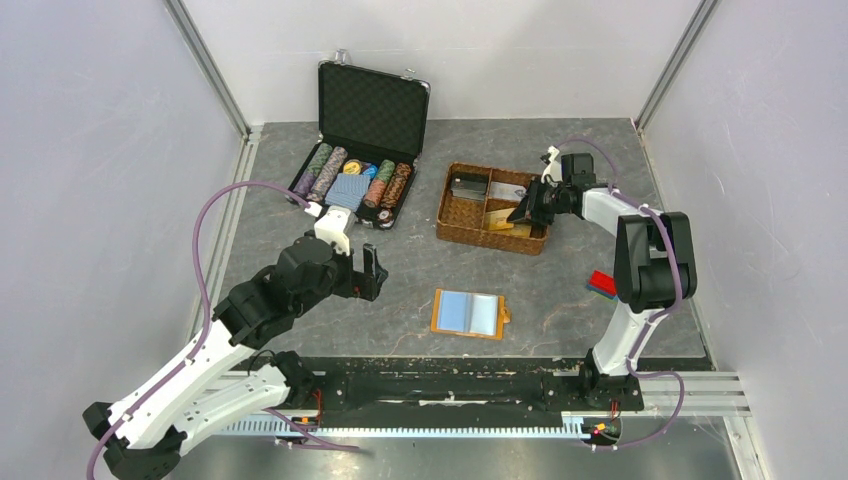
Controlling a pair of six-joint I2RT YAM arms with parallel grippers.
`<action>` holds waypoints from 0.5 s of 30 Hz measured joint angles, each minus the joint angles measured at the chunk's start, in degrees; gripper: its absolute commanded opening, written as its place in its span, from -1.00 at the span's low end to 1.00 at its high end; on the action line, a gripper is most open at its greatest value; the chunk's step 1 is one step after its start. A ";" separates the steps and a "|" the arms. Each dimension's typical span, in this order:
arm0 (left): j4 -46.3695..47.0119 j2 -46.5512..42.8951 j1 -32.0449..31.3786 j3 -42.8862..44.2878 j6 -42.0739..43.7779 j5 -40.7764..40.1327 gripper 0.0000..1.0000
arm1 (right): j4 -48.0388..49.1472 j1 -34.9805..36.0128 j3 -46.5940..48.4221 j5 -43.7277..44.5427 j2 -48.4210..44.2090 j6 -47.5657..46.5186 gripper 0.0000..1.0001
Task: Take the credit cards out of the card holder
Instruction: Place the credit card in the storage box.
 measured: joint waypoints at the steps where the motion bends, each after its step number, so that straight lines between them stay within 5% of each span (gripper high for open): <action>1: 0.00 0.00 0.00 0.00 0.00 0.00 1.00 | -0.31 0.00 0.35 0.55 0.15 -0.22 -0.63; 15: 0.00 -0.09 0.00 0.00 0.00 0.02 1.00 | -2.91 0.13 2.67 6.51 0.26 -1.03 -0.42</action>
